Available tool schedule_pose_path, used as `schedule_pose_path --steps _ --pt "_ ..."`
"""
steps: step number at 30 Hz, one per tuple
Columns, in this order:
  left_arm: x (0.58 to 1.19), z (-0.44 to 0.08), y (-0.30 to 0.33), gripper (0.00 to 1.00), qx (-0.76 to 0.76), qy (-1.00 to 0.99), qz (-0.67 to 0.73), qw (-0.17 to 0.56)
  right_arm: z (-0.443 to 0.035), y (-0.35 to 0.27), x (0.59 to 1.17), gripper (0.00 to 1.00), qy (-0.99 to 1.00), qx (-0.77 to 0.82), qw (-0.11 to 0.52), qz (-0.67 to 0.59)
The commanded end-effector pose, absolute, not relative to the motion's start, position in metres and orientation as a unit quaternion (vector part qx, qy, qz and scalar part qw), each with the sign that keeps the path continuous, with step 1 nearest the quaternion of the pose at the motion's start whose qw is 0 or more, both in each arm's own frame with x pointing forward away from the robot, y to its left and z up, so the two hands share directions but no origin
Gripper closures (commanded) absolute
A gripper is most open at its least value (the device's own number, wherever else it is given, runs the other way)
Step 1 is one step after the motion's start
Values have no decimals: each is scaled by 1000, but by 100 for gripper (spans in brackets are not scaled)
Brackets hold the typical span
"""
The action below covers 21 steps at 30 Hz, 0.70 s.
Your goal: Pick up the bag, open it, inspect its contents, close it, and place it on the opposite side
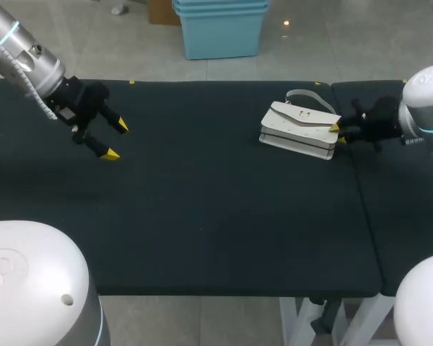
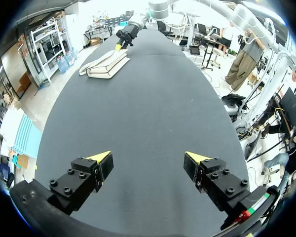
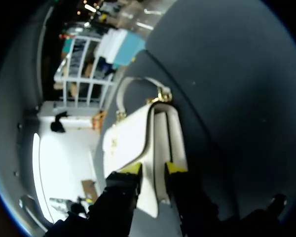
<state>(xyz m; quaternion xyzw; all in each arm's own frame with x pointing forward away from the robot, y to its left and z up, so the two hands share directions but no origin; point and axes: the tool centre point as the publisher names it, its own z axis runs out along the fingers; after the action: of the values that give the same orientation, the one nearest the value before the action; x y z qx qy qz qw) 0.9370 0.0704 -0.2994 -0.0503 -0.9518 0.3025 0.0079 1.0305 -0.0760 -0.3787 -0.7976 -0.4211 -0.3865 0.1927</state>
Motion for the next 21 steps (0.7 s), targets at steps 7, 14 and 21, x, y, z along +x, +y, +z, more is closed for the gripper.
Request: schedule_pose_path --steps 7,14,21 --pt "937 -300 71 0 -50 -951 304 7 -382 -74 1035 78 -445 -783 230 -369" --pt "937 -300 71 0 -50 -951 304 7 -383 -72 1032 100 -444 -774 256 -373" --pt "937 -300 71 0 -50 -951 304 7 -381 -55 1015 100 -443 -756 286 -389"
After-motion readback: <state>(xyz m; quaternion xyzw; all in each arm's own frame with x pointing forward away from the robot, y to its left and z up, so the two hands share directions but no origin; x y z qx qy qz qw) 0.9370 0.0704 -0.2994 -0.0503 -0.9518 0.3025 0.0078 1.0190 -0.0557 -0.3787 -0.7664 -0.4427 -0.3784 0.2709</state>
